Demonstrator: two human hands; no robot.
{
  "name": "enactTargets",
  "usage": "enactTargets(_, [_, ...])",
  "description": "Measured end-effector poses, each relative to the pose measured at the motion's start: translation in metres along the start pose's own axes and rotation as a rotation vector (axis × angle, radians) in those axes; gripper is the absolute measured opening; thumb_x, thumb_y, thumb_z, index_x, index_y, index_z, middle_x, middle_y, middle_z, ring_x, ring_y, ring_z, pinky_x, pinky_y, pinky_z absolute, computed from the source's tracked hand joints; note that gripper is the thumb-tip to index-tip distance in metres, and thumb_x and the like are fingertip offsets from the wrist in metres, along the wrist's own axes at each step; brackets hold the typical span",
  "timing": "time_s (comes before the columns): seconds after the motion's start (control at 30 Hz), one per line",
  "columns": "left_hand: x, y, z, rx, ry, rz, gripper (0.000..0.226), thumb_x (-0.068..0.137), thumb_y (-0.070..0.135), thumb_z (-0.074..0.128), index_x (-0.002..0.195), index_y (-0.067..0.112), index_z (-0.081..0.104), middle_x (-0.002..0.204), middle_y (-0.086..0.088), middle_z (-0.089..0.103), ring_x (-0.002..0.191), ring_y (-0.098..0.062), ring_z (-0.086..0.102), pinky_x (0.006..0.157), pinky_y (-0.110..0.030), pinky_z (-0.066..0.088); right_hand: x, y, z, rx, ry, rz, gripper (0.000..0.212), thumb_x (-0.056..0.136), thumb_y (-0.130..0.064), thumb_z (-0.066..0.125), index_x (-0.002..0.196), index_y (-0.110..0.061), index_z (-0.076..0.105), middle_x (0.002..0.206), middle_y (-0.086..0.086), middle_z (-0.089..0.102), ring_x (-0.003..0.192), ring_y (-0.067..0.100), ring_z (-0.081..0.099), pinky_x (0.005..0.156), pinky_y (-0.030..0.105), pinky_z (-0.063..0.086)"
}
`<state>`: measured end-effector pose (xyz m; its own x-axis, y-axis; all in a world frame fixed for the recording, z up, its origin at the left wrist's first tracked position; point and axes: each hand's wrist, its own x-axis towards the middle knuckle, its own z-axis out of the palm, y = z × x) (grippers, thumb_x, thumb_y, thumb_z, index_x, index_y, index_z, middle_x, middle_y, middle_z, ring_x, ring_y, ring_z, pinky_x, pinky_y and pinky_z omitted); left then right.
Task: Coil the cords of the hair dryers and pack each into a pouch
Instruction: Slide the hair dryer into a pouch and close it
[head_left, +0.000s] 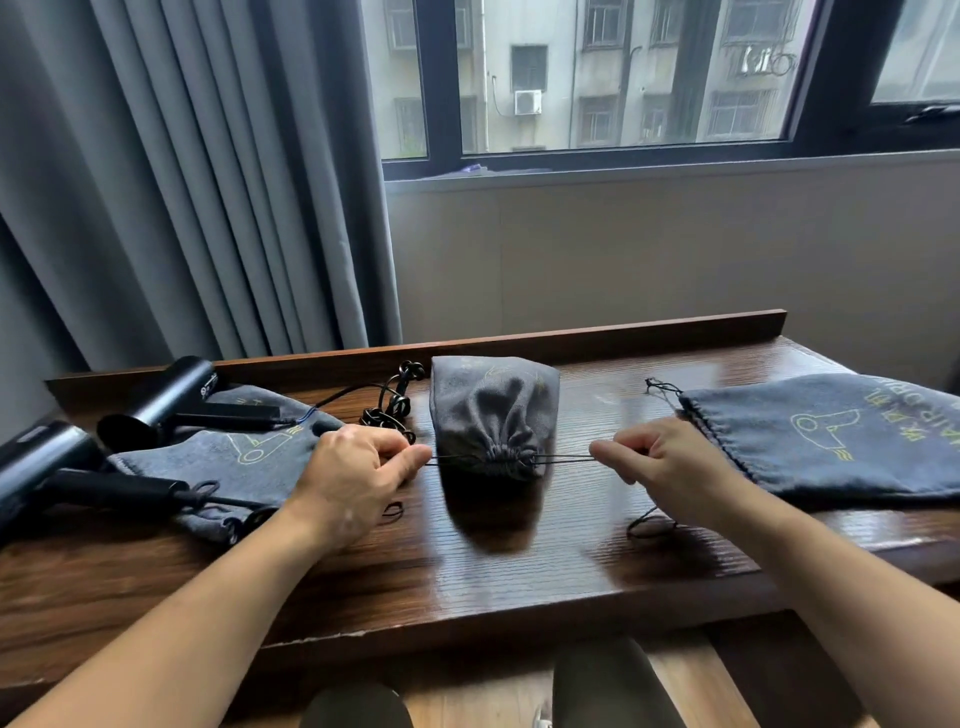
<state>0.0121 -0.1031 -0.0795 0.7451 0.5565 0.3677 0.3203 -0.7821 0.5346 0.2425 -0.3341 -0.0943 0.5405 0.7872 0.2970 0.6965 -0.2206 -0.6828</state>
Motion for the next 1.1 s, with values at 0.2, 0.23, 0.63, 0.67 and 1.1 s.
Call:
enactTargets(0.2, [0.005,0.008,-0.003,0.052,-0.021,-0.106,0.038,0.098,0.039,0.062,0.065,0.021,0.069,0.059,0.008,0.065,0.064,-0.009,0.06,0.062,-0.026,0.043,0.007,0.009,0.001,0.101,0.075,0.021,0.033,0.094,-0.028,0.069,0.064,-0.018,0.066,0.044,-0.009,0.034,0.043,0.007,0.028,0.05,0.028,0.024])
enactTargets(0.23, [0.007,0.007,-0.006,0.068,-0.054,-0.138,0.033,0.098,0.036,0.062,0.068,0.023,0.068,0.064,0.009,0.065,0.069,-0.013,0.06,0.065,-0.03,0.042,0.007,0.01,0.0,0.229,0.052,0.005,0.022,0.093,-0.022,0.071,0.071,-0.017,0.068,0.049,-0.005,0.035,0.046,0.007,0.028,0.05,0.026,0.025])
enactTargets(0.63, [-0.002,0.034,0.002,-0.613,-0.649,-0.2,0.02,0.088,0.031,0.073,0.078,0.014,0.076,0.051,0.005,0.052,0.044,-0.01,0.031,0.043,-0.024,0.021,0.033,-0.011,0.033,-0.303,0.479,-0.065,0.024,0.082,-0.047,0.078,0.073,-0.025,0.074,0.069,-0.009,0.06,0.068,0.015,0.058,0.066,0.029,0.04])
enactTargets(0.67, [-0.004,0.035,0.008,-0.745,-0.615,-0.235,0.024,0.087,0.034,0.07,0.084,0.01,0.075,0.05,0.005,0.05,0.043,-0.008,0.028,0.042,-0.024,0.018,0.036,-0.016,0.037,-0.188,0.53,-0.038,0.025,0.08,-0.048,0.079,0.07,-0.025,0.073,0.066,-0.011,0.059,0.066,0.011,0.055,0.065,0.028,0.036])
enactTargets(1.1, [-0.006,0.055,0.035,-0.886,-0.157,-0.026,0.02,0.095,-0.005,0.063,0.109,0.002,0.074,0.087,-0.011,0.077,0.061,-0.009,0.069,0.058,-0.014,0.054,0.036,-0.047,0.059,0.405,-0.124,-0.223,0.033,0.069,-0.036,0.088,0.058,-0.023,0.06,0.053,-0.017,0.039,0.054,0.004,0.031,0.051,0.019,0.025])
